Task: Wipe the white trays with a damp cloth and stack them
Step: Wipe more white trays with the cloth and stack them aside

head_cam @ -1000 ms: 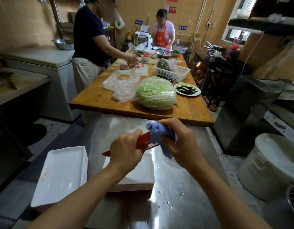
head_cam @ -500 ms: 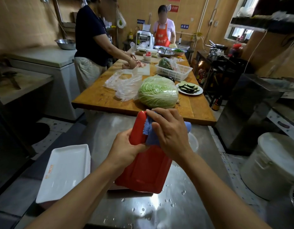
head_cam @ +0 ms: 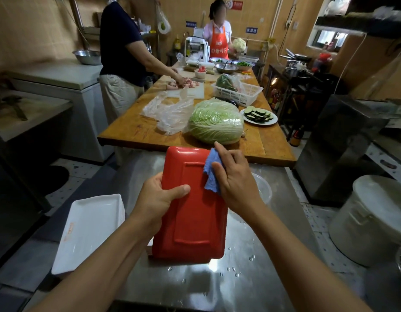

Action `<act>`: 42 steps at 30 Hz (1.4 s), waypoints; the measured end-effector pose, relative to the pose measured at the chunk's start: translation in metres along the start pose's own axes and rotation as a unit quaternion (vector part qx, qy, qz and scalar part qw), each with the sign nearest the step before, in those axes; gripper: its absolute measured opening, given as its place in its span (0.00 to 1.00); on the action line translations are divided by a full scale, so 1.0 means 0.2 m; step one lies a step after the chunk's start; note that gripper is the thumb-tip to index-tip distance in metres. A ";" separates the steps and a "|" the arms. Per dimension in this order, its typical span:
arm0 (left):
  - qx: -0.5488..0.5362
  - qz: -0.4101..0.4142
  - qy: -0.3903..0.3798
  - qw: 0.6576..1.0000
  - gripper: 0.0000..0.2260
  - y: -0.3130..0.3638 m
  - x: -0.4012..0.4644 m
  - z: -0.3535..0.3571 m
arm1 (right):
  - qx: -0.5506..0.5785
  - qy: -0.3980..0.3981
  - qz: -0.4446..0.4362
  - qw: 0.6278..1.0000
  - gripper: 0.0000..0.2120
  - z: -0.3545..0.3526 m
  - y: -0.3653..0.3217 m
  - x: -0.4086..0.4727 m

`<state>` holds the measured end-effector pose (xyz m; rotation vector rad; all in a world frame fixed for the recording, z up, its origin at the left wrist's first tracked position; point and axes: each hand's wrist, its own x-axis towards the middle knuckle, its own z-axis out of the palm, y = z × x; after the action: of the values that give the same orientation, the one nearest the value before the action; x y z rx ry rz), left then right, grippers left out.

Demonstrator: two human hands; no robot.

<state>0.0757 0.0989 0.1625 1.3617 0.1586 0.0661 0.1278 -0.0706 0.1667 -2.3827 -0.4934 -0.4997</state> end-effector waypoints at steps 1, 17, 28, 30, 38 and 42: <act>-0.022 -0.010 0.007 1.000 0.13 0.00 0.01 0.01 | 0.040 -0.002 0.018 0.999 0.24 0.01 0.00 -0.01; -0.198 -0.030 0.133 0.971 0.07 -0.04 0.14 0.13 | 0.274 -0.022 0.183 0.944 0.27 -0.04 0.03 -0.22; 0.224 0.091 0.010 0.970 0.46 0.12 0.20 -0.05 | 0.250 -0.061 0.127 0.958 0.26 -0.22 0.08 -0.19; 0.269 0.109 -0.085 0.953 0.34 0.19 0.23 -0.07 | 0.257 -0.102 0.120 0.954 0.27 -0.28 0.10 -0.18; 0.140 0.041 -0.179 0.973 0.24 0.17 0.21 -0.01 | 0.136 -0.114 0.042 0.983 0.27 -0.35 0.14 -0.10; 0.104 0.032 -0.155 0.982 0.28 0.13 0.19 0.03 | -0.045 -0.056 -0.064 0.995 0.26 -0.24 0.06 -0.05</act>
<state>0.1146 0.1037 0.1855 1.5679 -0.1446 -0.1131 0.1140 -0.1122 0.1899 -2.4855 -0.6914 -0.4555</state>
